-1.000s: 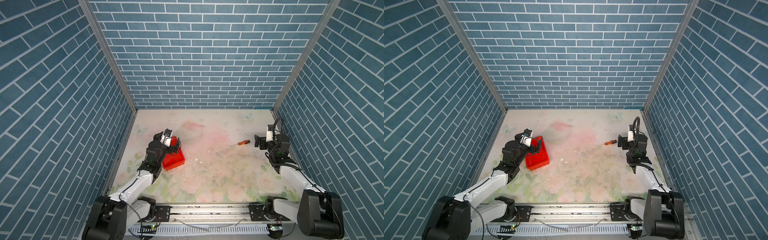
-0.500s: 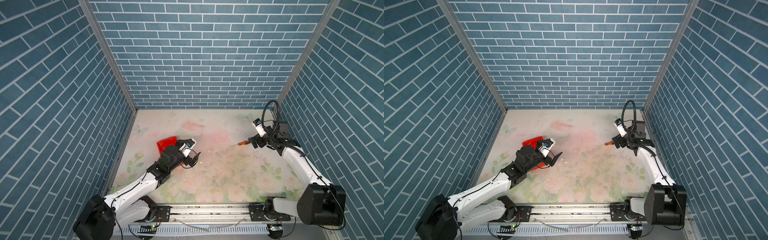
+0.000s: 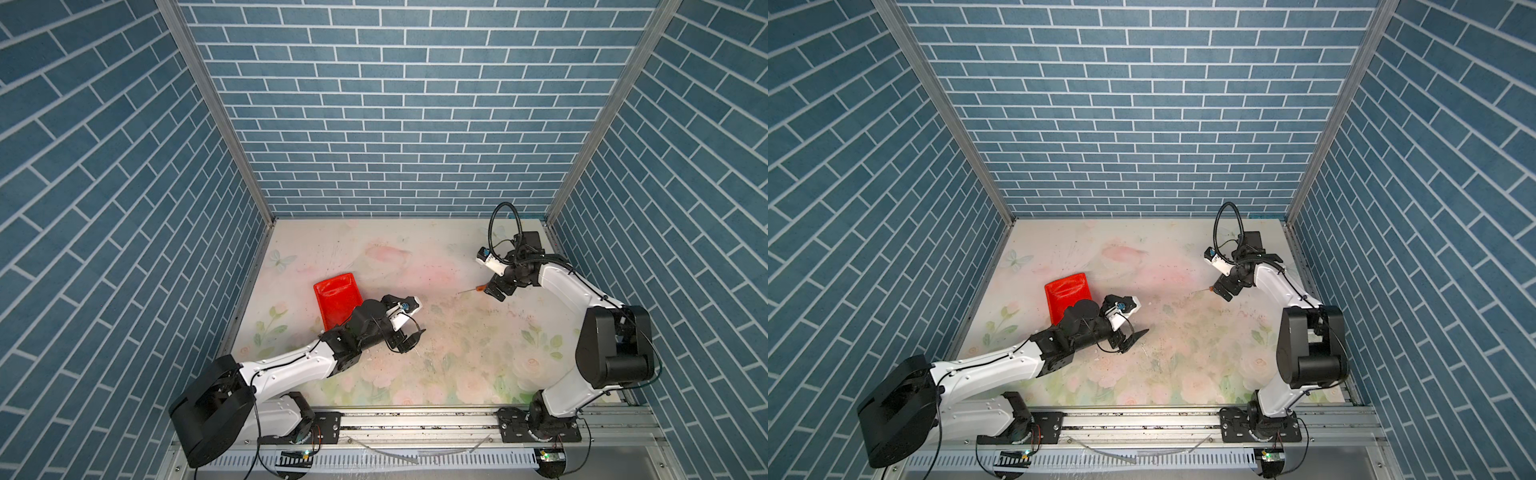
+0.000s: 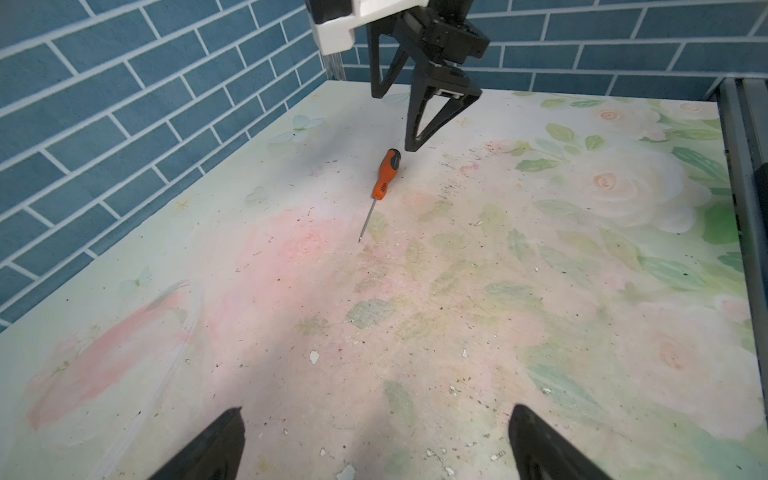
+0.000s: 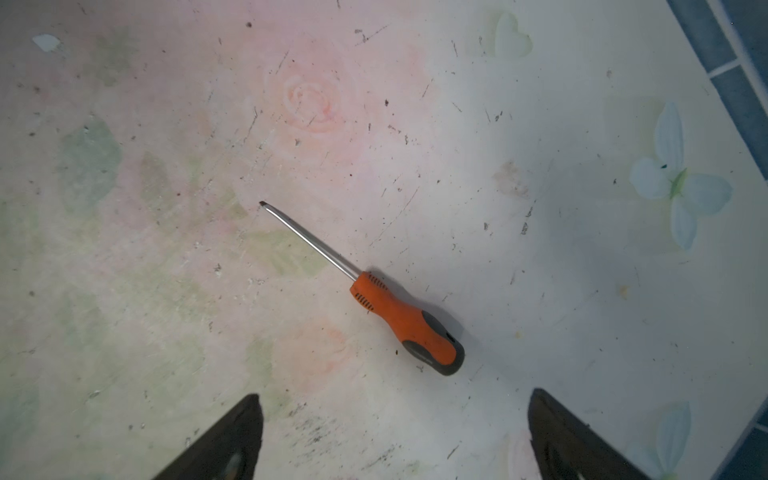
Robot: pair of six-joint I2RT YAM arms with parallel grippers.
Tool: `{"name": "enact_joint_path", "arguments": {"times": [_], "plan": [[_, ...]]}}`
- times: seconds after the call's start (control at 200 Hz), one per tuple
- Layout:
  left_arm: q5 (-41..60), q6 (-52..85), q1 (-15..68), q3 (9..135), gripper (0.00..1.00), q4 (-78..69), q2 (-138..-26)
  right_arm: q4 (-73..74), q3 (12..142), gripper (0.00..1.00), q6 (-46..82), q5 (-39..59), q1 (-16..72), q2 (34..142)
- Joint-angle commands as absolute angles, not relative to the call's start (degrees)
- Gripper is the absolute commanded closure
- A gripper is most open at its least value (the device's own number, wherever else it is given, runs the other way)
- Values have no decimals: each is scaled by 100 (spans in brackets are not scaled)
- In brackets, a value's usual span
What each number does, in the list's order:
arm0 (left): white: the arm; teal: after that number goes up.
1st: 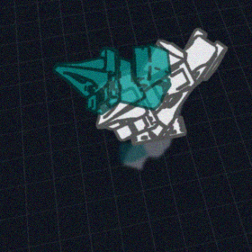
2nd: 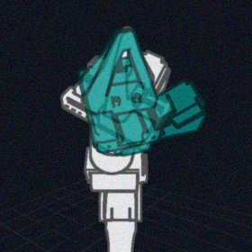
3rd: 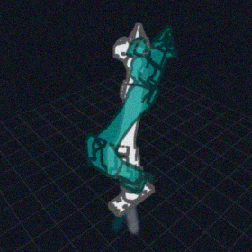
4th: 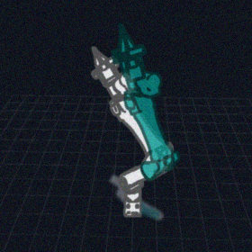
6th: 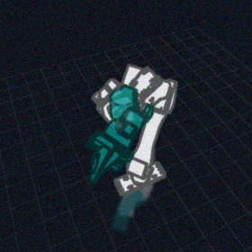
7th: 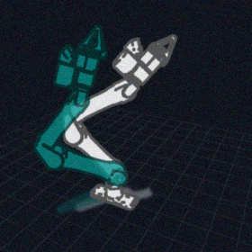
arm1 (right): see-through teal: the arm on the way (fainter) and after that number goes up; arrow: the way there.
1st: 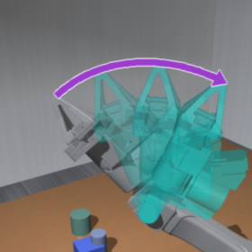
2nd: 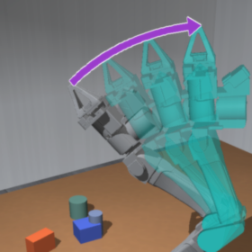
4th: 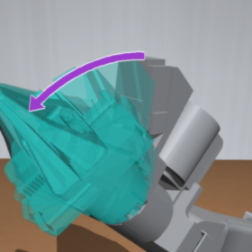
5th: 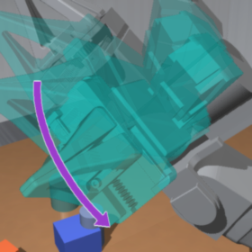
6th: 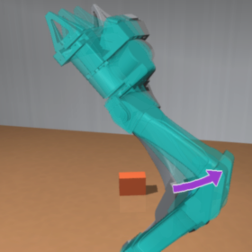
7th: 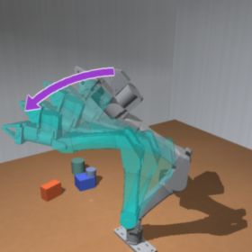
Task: Put the screwdriver in the bin
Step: 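Grasp the orange-handled screwdriver with the right gripper while the left arm reaches forward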
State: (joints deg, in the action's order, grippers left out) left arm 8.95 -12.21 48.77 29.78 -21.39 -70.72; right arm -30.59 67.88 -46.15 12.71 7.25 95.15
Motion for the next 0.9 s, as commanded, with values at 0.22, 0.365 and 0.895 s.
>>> {"name": "enact_joint_path", "arguments": {"times": [0.22,0.365,0.895], "plan": [[894,-1283,4948,3108,0,-2086,-6997,-3309,7519,1,-5309,1037,694,10546],[886,-1353,4946,3088,0,-1966,-6937,-3503,7769,1,-5322,1071,691,10898],[636,-1372,4948,2900,0,-1996,-6709,-3841,8131,14,-5019,1230,608,11496]]}}
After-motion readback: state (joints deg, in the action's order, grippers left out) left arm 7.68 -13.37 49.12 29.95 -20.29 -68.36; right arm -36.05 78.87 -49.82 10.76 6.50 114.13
